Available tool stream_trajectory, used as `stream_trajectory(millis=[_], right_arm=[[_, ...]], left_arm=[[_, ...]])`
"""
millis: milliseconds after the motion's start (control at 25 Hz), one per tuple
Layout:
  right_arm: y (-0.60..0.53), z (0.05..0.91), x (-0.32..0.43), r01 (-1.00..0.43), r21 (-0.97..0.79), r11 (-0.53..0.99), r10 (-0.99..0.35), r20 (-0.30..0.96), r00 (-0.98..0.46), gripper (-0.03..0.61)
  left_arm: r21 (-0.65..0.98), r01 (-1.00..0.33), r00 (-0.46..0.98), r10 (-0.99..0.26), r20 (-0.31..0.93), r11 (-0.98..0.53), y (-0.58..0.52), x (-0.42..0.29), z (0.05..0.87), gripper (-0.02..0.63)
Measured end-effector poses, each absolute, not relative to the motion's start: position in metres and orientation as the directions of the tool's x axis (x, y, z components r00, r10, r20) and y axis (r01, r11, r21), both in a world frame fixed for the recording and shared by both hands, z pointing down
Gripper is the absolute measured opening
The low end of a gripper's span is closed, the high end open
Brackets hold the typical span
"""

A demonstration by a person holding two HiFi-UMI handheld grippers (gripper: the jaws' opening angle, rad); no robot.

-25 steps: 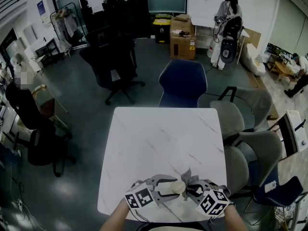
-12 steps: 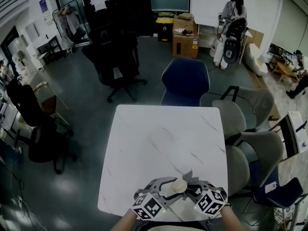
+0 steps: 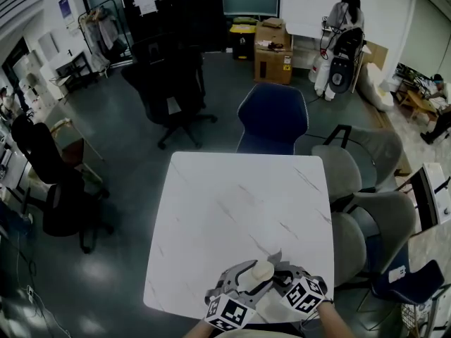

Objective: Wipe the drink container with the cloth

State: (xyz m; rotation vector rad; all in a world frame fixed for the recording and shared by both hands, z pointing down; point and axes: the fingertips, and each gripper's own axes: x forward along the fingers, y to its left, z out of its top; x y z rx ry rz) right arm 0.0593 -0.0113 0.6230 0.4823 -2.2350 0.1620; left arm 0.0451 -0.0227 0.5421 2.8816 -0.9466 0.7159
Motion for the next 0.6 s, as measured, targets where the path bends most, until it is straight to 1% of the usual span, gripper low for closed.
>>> stream_trajectory(millis=[280, 600], right_arm=[[-0.010, 0.643, 0.059, -0.418, 0.028, 0.908, -0.285, 0.771, -0.569, 0.048], [-0.009, 0.659, 0.058, -0.432, 0.010, 0.902, -0.273, 0.788, -0.552, 0.048]], left_arm=[[-0.101, -0.633, 0.671, -0.609, 0.423, -0.767, -0.023, 0.044, 0.544, 0.256], [-0.068, -0.669, 0.654, -0.630, 0.418, -0.740, -0.026, 0.044, 0.542, 0.256]])
